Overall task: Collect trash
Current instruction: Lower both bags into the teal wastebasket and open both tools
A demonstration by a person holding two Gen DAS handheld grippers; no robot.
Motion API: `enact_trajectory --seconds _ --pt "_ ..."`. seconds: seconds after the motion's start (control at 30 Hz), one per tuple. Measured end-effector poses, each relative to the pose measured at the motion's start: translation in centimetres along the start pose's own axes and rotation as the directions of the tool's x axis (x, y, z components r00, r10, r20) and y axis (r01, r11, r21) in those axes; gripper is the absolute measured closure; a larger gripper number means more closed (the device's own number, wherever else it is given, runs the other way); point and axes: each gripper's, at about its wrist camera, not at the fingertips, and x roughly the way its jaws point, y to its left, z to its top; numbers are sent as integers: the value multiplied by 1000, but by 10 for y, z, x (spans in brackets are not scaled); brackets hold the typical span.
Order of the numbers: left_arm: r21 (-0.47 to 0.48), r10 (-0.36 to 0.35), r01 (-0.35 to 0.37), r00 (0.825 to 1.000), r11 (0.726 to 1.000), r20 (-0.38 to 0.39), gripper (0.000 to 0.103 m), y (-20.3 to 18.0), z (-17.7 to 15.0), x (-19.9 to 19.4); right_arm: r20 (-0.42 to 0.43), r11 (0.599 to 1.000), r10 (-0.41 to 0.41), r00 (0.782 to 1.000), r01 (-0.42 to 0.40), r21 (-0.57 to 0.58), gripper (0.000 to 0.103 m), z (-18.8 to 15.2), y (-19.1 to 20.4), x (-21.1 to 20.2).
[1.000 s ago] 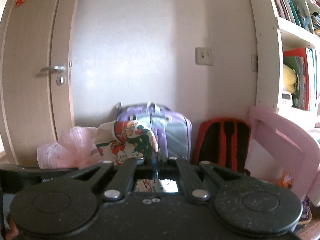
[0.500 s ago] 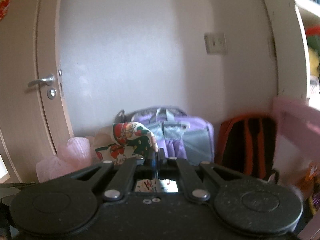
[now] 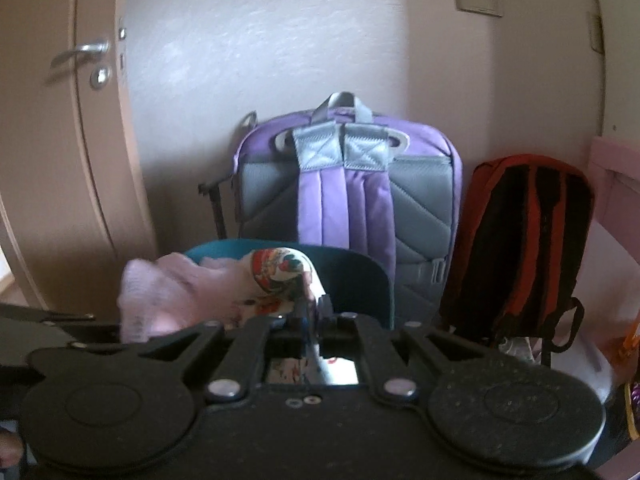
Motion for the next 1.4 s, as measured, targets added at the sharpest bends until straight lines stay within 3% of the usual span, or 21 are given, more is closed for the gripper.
enact_trajectory --seconds 0.13,0.23,0.3,0.33,0.53,0.83,0.9,1.03,1.13,1.3,1.4 --pt "6 -4 4 999 1000 -49 84 -3 -1 12 -32 999 6 999 -7 -35 91 -2 6 7" --pt "-6 -11 11 997 1000 -74 72 -2 -6 18 -67 999 2 998 -4 -35 88 -5 6 12" --pt "7 -7 8 998 1000 -66 69 -4 -7 17 -84 1000 8 996 -9 -21 86 -7 4 13" --pt "15 -5 6 998 1000 -62 62 -6 -8 16 -91 1000 11 996 -12 -15 84 -7 2 13" --pt "26 0 1 999 1000 -32 44 -13 -13 1 -98 1000 13 995 -11 22 70 -11 -7 1" --pt "-7 20 -20 1000 1000 14 33 -13 -19 -34 -67 999 4 998 -2 37 50 -13 -15 -40" --pt "-20 25 -24 999 1000 26 25 -14 -17 -39 -59 999 2 998 0 37 43 -13 -15 -50" --pt "-39 29 -27 998 999 55 23 -14 -18 -55 -43 1000 -4 999 5 21 37 -15 -14 -71" --pt "-52 31 -28 998 998 60 20 -15 -20 -65 -29 1000 -11 1000 11 16 21 -17 -13 -88" --pt "-82 78 -75 996 994 35 20 -14 -14 -55 -24 1000 -18 1000 18 0 18 -24 -9 -108" --pt "-124 59 -59 998 990 -4 20 -7 -7 -38 -16 1000 -12 1000 12 -12 16 -32 -7 -118"
